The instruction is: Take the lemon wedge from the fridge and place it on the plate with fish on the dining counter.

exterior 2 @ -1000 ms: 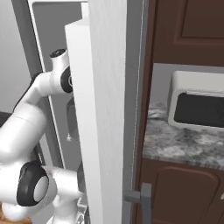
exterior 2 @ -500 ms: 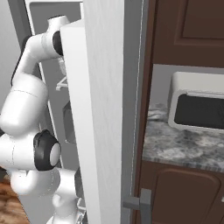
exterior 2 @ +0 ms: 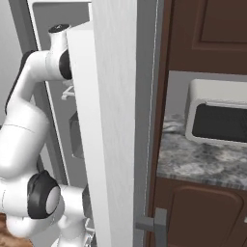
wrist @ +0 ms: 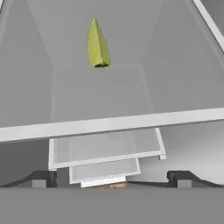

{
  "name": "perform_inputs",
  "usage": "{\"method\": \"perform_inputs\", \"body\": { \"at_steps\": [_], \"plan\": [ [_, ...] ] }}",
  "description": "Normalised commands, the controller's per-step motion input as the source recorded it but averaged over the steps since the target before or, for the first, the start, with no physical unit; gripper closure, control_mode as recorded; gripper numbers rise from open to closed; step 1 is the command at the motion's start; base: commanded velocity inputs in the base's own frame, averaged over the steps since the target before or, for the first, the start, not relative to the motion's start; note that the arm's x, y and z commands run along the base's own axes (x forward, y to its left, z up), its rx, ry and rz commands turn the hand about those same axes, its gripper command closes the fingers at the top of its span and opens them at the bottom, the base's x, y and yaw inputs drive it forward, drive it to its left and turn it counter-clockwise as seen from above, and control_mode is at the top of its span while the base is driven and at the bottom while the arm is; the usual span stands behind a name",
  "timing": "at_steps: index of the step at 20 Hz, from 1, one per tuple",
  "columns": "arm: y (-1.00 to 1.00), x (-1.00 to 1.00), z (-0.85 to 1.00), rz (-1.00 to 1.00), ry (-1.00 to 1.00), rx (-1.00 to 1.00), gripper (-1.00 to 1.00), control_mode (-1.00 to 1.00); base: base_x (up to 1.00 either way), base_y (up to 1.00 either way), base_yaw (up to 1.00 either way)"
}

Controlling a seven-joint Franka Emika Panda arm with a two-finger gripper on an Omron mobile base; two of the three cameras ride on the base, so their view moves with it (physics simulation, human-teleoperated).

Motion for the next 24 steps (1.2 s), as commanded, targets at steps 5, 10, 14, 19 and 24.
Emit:
{"method": "perform_inputs", "body": {
  "at_steps": [5,10,14,19,24],
  "plan": [
    [-0.03,0.34,0.26,0.1,-0.11,0.1,-1.0,-1.0,0.0,0.0,0.0],
    [0.0,0.43,0.22,0.04,-0.1,0.03,-1.0,-1.0,0.0,0.0,0.0],
    [0.0,0.5,-0.05,0.01,-0.01,0.0,-1.0,-1.0,0.0,0.0,0.0],
    [-0.04,0.41,-0.13,0.01,0.0,0.0,-1.0,-1.0,0.0,0.0,0.0],
    [-0.07,0.35,-0.21,0.02,0.0,0.0,-1.0,-1.0,0.0,0.0,0.0]
  ]
}}
